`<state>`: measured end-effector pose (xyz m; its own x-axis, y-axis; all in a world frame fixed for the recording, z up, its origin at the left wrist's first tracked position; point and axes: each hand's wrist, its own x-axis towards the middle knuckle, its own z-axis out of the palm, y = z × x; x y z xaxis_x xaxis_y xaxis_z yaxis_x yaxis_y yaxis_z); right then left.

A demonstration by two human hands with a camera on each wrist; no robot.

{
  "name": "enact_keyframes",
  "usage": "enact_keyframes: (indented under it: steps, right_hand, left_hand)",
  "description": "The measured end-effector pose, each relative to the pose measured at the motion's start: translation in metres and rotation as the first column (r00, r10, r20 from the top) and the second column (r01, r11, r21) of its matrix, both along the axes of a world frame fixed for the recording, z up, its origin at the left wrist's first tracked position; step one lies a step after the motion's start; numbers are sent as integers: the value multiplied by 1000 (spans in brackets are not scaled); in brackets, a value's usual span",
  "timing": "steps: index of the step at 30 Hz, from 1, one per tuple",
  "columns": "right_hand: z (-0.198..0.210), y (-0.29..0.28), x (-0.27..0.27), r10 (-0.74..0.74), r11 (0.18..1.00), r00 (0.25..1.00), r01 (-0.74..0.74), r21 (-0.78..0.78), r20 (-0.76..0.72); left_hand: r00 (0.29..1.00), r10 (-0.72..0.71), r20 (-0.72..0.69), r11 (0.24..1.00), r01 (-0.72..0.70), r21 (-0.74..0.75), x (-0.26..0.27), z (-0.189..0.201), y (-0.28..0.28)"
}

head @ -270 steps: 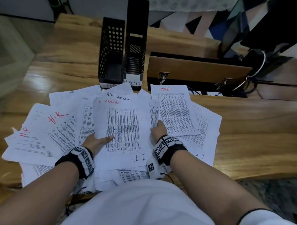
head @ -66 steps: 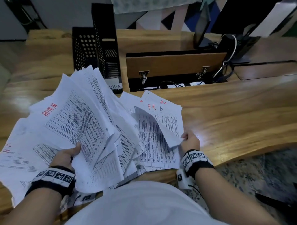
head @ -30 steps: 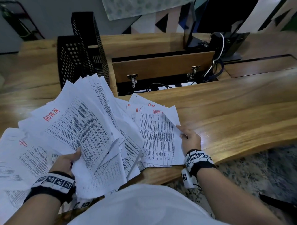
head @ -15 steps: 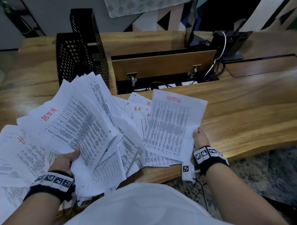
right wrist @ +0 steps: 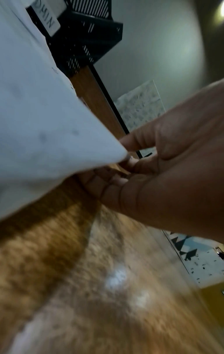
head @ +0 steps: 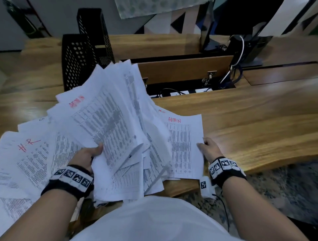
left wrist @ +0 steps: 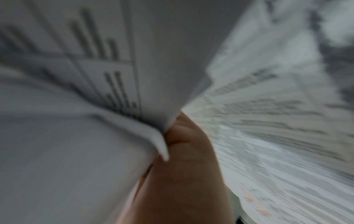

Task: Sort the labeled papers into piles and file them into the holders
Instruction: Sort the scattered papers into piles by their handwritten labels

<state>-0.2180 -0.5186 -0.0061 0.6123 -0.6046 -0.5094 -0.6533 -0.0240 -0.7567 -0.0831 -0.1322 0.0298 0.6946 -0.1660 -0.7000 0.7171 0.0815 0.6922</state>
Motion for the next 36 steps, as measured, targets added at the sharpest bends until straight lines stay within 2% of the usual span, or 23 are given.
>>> enact_keyframes:
  steps: [4,7,9,11,12,13,14,16,18,20,22,24,26,28,33,36]
  right_hand:
    - [-7,5,-2,44,999,997,-45,-20,-57]
    - [-4,0,0,68,995,993,-60,83,-99]
    - [6,-2,0,58,982,990,-34,184,-128]
    - [9,-10,-1,63,982,989,-37,184,-134]
    - [9,-11,-3,34,965,994,-5,263,-105]
    - [10,-11,-6,-48,934,998,58,353,-37]
    - [8,-14,-9,-99,895,995,93,437,-10]
    - [0,-18,-9,16,901,1000,-9,433,-12]
    - [-5,-19,-9,134,953,989,-110,284,-69]
    - [-2,-27,-7,90,981,992,-73,179,-93]
    - [8,-47,-7,4,995,994,7,97,-112]
    - [20,-75,-6,-84,996,988,86,8,-128]
    - [31,-103,-5,-145,987,979,134,-83,-142]
    - [43,-127,-2,-156,975,970,121,-185,-185]
    - [61,-161,12,-138,896,928,-32,-442,-346]
    - [65,-162,12,-86,857,867,-187,-481,-491]
  left_hand:
    - [989,-150,2,988,150,-36,5,6,-48]
    - [961,-276,-6,949,274,153,10,-4,-76]
    - [921,-389,15,879,366,307,9,-12,-100]
    - [838,-545,-26,732,490,473,2,-18,-123]
    - [791,-609,-61,640,535,551,-2,-21,-131]
    - [774,-629,-77,599,546,586,-5,-24,-138]
    - [776,-627,-68,597,535,598,-10,-25,-144]
    - [803,-596,-18,657,500,564,-15,-31,-153]
    - [800,-600,29,701,508,501,-18,-31,-159]
    - [805,-588,82,752,505,424,-20,-31,-162]
    - [869,-483,108,852,438,288,-18,-32,-161]
    - [918,-375,130,909,337,246,-17,-34,-154]
    - [918,-360,168,901,295,318,-16,-38,-143]
    - [910,-377,170,881,296,370,-16,-43,-131]
    - [870,-460,178,842,365,397,-21,-49,-123]
    - [830,-519,205,810,400,428,-25,-47,-126]
